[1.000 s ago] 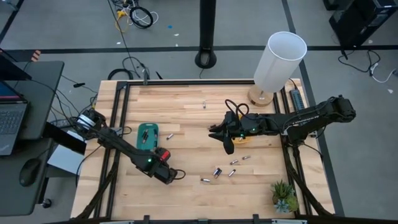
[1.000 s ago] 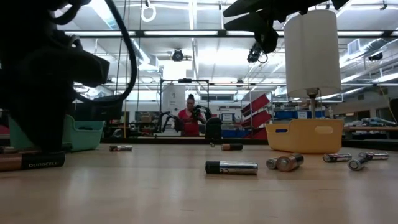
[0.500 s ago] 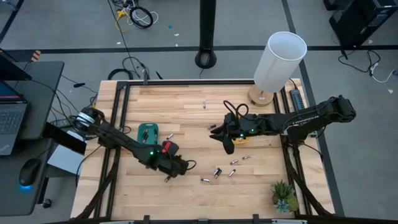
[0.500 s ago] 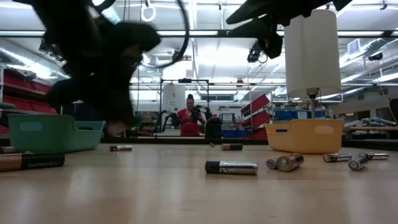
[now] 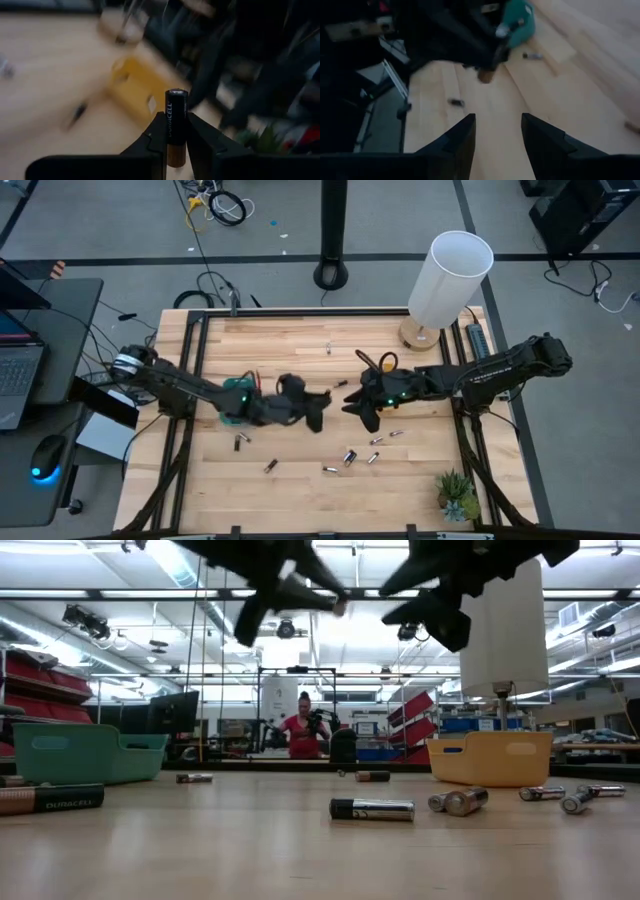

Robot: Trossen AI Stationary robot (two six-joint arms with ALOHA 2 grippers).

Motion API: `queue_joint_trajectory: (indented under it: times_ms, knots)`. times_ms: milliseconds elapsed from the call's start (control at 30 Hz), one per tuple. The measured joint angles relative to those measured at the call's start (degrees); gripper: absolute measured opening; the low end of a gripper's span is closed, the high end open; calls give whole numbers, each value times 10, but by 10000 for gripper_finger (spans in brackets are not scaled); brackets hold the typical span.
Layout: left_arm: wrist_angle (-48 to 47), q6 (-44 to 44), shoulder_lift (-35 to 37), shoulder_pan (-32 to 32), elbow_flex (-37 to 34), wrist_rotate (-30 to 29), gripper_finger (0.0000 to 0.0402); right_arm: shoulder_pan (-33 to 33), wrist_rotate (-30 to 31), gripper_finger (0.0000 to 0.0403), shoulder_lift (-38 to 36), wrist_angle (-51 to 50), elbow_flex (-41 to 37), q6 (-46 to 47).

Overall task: Sort batteries
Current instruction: Put the black battery into the green bin

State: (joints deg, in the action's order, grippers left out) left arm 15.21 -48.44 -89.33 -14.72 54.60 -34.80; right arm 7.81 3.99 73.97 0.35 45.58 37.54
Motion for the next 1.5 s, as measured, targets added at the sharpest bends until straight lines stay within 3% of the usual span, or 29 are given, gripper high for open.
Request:
queue_joint_trajectory:
  times_ms: [200, 433, 633, 967, 1300, 1400, 1500]
  knots:
    - [120, 65, -1, 40, 0, 27, 58, 0, 34, 163, 0, 49, -1, -2]
    - [182, 108, -2, 65, 0, 100, 58, -8, 76, 161, 0, 93, -1, -30]
    - [187, 110, -2, 73, 0, 117, 58, -20, 89, 160, 0, 115, -1, -47]
    - [182, 123, -2, 72, 0, 115, 58, -30, 52, 160, 0, 137, 0, -60]
    - [196, 135, -2, 75, 0, 109, 58, -34, 53, 158, 0, 157, 0, -65]
    - [198, 135, -2, 75, 0, 109, 58, -35, 54, 138, 0, 166, 0, -79]
    - [199, 136, -1, 75, 0, 108, 58, -36, 56, 89, 0, 173, -1, -93]
